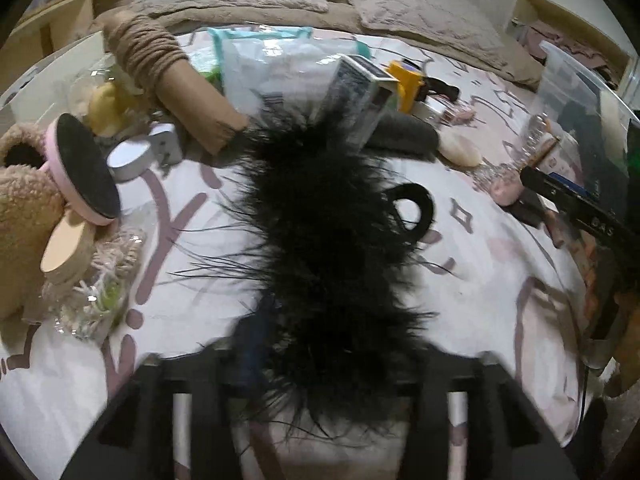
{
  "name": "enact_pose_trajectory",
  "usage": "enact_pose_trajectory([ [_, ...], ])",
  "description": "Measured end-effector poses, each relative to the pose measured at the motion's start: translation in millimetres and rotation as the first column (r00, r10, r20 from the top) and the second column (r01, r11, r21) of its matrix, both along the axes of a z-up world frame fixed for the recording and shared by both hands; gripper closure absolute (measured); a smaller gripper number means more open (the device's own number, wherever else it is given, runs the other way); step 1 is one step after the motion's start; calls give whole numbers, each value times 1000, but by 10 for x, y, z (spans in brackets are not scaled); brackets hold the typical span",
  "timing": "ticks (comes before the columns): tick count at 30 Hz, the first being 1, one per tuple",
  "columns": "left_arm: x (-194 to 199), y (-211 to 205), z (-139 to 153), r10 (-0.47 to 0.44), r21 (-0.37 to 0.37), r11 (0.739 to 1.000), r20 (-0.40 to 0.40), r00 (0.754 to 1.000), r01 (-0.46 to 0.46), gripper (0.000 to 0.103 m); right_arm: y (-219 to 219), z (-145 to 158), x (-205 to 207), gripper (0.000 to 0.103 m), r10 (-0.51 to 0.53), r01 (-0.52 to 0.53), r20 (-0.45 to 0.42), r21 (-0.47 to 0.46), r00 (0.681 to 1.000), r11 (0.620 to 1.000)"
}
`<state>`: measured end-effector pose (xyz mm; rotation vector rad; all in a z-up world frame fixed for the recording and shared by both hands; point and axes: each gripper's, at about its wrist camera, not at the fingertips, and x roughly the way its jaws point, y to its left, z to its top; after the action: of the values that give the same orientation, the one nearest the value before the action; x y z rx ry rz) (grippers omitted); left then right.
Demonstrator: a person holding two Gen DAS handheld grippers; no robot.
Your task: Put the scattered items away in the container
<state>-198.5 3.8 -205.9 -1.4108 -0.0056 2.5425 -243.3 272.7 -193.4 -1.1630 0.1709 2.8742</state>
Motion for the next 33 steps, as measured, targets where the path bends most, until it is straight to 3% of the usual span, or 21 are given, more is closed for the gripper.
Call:
enact_pose_trajectory([
  [4,-18,-74,31,34,18,999,-14,999,-34,36,-16,-110,-78,46,22,-22,37,-10,999,1000],
  [6,-18,-90,40,54,17,998,-23,998,-54,22,-19,-122,-91,54,28,-28,34,-10,999,1000],
  [7,-18,-86,47,64,12,998,-30,998,-63,20,-17,-120,-96,59,33,-32,32,-15,999,999],
  [9,-18,-73,58,79,-1,997,-43,996,-79,15,-25,-121,-86,75,32,-32,30,-15,999,999],
  [14,-13,-53,94,77,21,997,-102,992,-75,10,-89,-60,-14,77,56,-55,9,-18,998,998],
  [22,-9,7,52,40,-24,999,-86,996,-42,7,-310,26,115,79,148,-147,2,-134,989,980],
  [26,-6,-34,98,38,30,999,-91,995,-36,7,-397,-13,225,79,194,-179,24,-288,981,941],
  [29,-12,-93,151,63,53,997,-110,992,-58,7,-404,-116,315,79,221,-173,56,-452,974,875],
  [32,-40,-140,133,71,72,995,-97,993,-64,10,-439,-161,407,79,245,-176,73,-508,967,843],
  [33,-54,-142,112,70,64,996,-89,994,-65,18,-448,-160,426,79,250,-178,74,-513,965,839],
])
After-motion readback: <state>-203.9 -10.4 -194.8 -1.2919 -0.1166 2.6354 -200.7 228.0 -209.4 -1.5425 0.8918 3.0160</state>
